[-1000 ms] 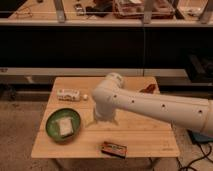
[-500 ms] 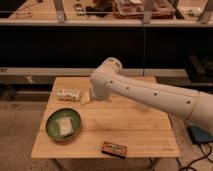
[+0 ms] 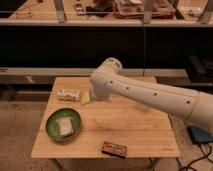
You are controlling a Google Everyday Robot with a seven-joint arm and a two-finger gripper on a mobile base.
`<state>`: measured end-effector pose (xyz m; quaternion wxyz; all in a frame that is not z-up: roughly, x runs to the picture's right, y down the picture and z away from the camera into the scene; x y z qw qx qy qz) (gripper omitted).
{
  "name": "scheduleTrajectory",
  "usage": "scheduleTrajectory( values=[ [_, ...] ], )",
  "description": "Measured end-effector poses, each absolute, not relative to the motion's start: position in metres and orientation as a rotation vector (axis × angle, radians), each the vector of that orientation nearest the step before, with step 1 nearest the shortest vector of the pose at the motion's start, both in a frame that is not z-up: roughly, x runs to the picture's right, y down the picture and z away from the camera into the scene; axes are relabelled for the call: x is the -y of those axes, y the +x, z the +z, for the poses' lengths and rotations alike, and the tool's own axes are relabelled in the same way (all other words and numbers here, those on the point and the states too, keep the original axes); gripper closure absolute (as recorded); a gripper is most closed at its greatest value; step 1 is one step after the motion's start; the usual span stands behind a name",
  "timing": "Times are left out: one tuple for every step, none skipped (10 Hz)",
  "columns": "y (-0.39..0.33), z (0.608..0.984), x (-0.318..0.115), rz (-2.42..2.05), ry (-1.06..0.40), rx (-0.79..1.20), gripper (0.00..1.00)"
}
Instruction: Pick up the ceramic bowl
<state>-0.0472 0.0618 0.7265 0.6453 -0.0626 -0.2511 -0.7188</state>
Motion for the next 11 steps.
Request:
scheduleTrajectory(
  values=[
    [-0.054, 0.735, -0.069, -1.624, -0.122, 0.6, 0.2],
    [-0.069, 0.751, -0.087, -1.586, -0.101, 0.671, 0.2],
    [-0.079, 0.76, -0.1, -1.555, -0.09, 0.721, 0.2],
    [-0.086, 0.773, -0.113, -1.517, -0.081, 0.775, 0.2],
    [-0.091, 0.785, -0.123, -1.488, -0.071, 0.821, 0.2],
    [-0.094, 0.794, -0.129, -1.473, -0.064, 0.851, 0.2],
    [-0.098, 0.8, -0.131, -1.466, -0.055, 0.873, 0.2],
    [-0.104, 0.808, -0.133, -1.457, -0.041, 0.9, 0.2],
    [-0.111, 0.819, -0.137, -1.435, -0.023, 0.944, 0.22],
    [-0.114, 0.823, -0.138, -1.423, -0.015, 0.965, 0.27],
    [-0.116, 0.828, -0.14, -1.412, -0.011, 0.987, 0.36]
  ],
)
